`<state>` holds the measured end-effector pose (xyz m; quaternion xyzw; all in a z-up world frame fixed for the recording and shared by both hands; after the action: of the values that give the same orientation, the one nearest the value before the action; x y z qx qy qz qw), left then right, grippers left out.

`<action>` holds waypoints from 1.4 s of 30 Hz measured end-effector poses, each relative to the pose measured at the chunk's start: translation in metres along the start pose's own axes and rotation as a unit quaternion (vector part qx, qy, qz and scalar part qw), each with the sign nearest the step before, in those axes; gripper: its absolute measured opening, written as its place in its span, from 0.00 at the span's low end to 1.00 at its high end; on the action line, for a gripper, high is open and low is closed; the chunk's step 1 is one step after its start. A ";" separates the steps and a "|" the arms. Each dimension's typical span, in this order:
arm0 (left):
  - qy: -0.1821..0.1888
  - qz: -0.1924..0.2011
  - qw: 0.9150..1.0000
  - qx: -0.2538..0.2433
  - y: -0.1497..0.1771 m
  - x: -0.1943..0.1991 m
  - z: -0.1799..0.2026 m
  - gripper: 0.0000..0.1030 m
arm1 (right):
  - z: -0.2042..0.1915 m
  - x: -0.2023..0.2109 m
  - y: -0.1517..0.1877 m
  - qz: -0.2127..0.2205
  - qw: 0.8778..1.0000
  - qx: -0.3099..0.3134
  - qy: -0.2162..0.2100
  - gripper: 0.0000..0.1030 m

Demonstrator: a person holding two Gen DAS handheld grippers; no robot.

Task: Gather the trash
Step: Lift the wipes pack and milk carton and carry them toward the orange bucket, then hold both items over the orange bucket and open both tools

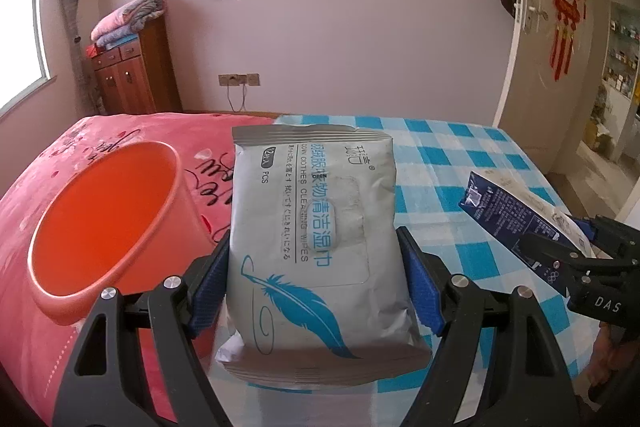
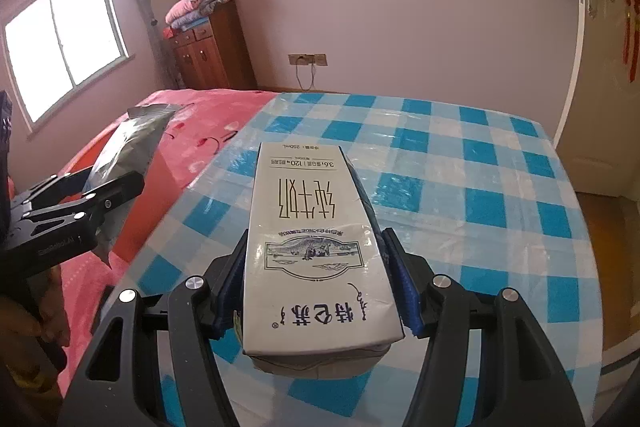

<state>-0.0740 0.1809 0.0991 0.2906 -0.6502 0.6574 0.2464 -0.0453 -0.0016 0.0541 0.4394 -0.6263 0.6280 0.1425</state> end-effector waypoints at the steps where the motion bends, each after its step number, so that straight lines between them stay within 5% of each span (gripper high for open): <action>1: -0.001 0.002 1.000 0.002 -0.001 0.002 -0.002 0.75 | -0.002 0.000 -0.001 0.000 1.000 -0.001 -0.004 0.61; 19: -0.049 0.038 0.996 0.064 -0.014 0.026 -0.080 0.75 | -0.054 -0.004 -0.032 -0.001 0.998 0.018 -0.065 0.61; 42: -0.137 0.039 0.974 0.175 -0.008 0.026 -0.215 0.75 | -0.222 -0.041 -0.109 -0.004 0.974 0.131 -0.184 0.61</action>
<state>-0.1002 0.3948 0.1263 0.3906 -0.5633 0.7242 0.0747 -0.0254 0.2351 0.1339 0.5645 -0.5526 0.6123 -0.0318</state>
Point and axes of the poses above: each gripper's, at about its wrist camera, not at the fingertips, and x roughly against the way its jaws point, z to its right, y to its underside, the point moved 6 cm from there along -x, roughly the way its jaws point, and after that the axes turned 6 degrees about -z, right-handed, at the moved point
